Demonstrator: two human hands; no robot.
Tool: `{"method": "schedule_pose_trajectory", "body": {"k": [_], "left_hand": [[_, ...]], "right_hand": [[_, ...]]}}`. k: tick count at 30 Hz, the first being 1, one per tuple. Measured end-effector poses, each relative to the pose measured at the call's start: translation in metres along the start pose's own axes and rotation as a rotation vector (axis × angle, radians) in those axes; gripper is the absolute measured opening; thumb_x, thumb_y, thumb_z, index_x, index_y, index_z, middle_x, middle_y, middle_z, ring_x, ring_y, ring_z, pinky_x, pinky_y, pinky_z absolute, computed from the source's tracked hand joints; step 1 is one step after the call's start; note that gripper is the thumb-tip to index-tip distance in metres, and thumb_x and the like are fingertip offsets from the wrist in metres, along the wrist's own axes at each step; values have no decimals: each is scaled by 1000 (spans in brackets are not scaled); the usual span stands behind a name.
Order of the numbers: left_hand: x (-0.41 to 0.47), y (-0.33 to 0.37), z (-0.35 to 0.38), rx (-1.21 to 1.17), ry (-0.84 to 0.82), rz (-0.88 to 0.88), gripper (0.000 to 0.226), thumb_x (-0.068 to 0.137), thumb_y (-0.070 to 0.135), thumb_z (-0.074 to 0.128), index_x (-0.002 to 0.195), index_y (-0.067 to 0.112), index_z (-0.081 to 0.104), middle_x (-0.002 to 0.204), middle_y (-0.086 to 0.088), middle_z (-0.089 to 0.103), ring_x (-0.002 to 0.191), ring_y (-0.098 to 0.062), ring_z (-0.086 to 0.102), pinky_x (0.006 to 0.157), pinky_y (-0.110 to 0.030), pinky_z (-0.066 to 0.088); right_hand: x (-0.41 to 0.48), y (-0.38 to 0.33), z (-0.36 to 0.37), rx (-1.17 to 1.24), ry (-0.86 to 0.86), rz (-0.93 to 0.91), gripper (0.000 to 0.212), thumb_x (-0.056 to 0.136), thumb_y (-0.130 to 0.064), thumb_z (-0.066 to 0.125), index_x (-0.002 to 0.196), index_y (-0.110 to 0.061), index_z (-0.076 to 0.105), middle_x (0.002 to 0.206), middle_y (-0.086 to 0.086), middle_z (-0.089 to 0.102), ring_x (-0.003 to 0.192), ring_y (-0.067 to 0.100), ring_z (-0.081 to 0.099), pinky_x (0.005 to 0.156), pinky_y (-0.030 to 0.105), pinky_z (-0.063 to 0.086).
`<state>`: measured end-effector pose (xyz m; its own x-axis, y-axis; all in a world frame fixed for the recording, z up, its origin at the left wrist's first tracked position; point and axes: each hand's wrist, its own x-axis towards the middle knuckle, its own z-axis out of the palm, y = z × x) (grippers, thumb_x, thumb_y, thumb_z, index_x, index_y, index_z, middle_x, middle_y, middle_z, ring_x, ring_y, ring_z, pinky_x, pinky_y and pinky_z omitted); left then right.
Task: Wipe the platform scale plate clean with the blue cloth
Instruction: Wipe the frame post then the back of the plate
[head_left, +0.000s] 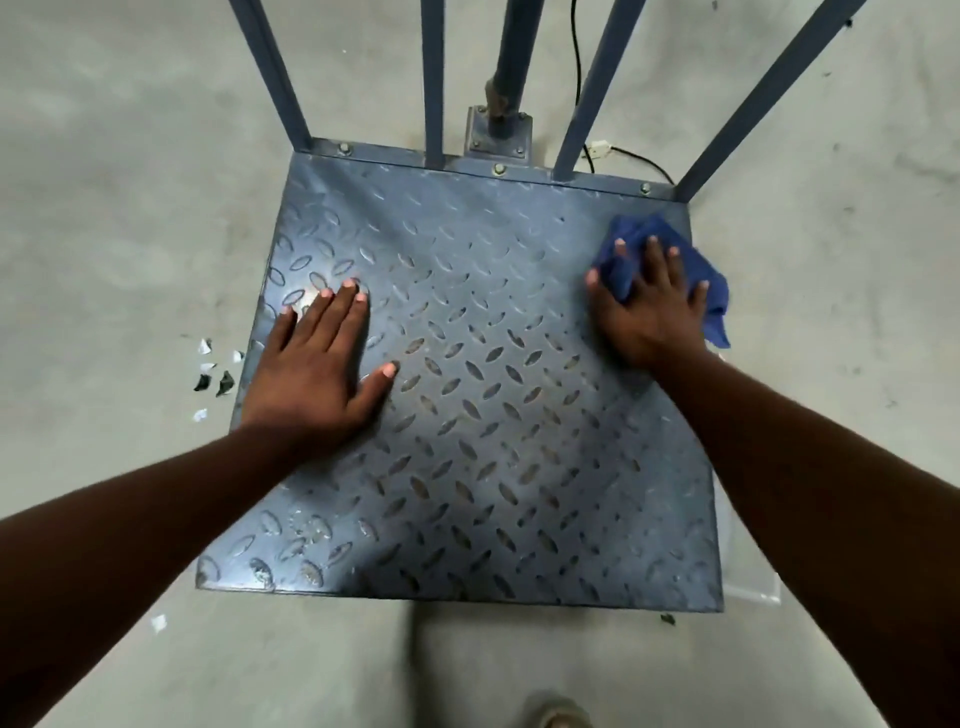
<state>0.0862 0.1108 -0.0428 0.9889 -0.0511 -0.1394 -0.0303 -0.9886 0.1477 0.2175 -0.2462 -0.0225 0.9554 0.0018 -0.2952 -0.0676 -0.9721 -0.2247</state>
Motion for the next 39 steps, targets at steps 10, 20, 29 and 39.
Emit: {"method": "schedule_pose_trajectory", "body": {"k": [10,20,29,39], "left_hand": [[-15,-4,6,-78,108,-235,84,105,68,22,171,16,14,180,-5,12,166,-22,10,134,-52,7],[-14,-6,6,-67,97,-232,85,105,69,18,172,17,10,180,-3,5,167,-19,4,135,-51,6],[-12,-5,8,-104,98,-266,86,102,68,27,171,17,18,180,-2,13,166,-21,12,133,-51,12],[-12,-2,3,-121,75,-266,86,102,68,26,171,18,18,180,-1,11,166,-19,11,133,-51,11]], "right_hand": [[-8,-91,33,6,46,-596,68,94,-49,53,155,-23,39,168,7,28,151,28,34,122,51,33],[45,-149,33,-138,145,-264,60,102,-56,35,153,-25,33,160,15,33,149,37,31,124,55,22],[57,-174,40,-162,41,-660,73,96,-61,45,160,-30,32,169,3,27,157,25,22,128,50,11],[72,-4,-10,-52,165,-166,68,97,-64,38,159,-38,27,164,6,32,149,34,33,121,55,32]]}}
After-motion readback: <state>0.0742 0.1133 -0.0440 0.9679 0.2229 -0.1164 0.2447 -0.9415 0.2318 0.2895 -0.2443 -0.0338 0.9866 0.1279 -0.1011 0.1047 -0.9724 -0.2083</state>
